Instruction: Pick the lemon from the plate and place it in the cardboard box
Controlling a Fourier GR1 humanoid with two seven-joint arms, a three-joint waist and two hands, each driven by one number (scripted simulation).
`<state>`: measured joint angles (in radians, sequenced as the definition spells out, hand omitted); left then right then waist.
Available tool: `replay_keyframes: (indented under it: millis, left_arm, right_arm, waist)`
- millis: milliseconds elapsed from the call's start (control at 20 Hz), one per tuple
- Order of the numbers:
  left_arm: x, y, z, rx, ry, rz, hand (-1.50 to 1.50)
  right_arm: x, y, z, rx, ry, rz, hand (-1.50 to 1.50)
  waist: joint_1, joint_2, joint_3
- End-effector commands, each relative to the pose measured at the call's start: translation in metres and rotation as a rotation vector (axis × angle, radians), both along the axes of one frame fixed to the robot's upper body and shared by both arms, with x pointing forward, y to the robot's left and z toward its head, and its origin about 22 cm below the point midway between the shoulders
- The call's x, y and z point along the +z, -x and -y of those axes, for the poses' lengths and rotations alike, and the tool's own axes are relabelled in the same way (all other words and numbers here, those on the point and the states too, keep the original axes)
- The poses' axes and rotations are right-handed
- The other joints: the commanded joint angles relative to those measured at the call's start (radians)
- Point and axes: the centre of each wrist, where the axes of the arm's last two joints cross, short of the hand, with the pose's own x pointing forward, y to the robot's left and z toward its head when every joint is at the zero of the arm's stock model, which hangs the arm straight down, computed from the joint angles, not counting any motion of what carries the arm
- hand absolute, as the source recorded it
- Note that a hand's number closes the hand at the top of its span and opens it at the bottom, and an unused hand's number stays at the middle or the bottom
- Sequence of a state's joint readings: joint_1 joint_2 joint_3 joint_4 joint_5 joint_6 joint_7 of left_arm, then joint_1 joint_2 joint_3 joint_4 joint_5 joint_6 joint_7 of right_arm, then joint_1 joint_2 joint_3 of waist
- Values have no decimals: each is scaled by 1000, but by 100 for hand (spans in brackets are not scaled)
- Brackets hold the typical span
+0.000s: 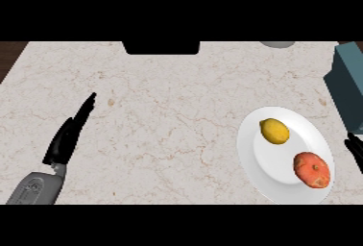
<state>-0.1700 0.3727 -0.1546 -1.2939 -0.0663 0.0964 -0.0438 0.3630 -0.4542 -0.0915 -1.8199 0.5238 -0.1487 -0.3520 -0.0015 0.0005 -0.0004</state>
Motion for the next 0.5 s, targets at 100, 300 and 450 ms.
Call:
replay_keyframes:
  millis: [100,300,450]
  left_arm:
    - [1,4,-6,8,17,-14,0]
    - [-4,7,13,-1,-3,-12,0]
    - [3,-3,-10,8,-6,6,0]
  right_arm:
    - [-10,-15,1,15,-26,-71,-150]
    - [-16,-20,-27,14,16,-37,-150]
    - [-32,-37,-6,-7,32,6,-150]
  waist:
    - [0,-1,0]
    - [-1,-1,0]
    - [0,0,1]
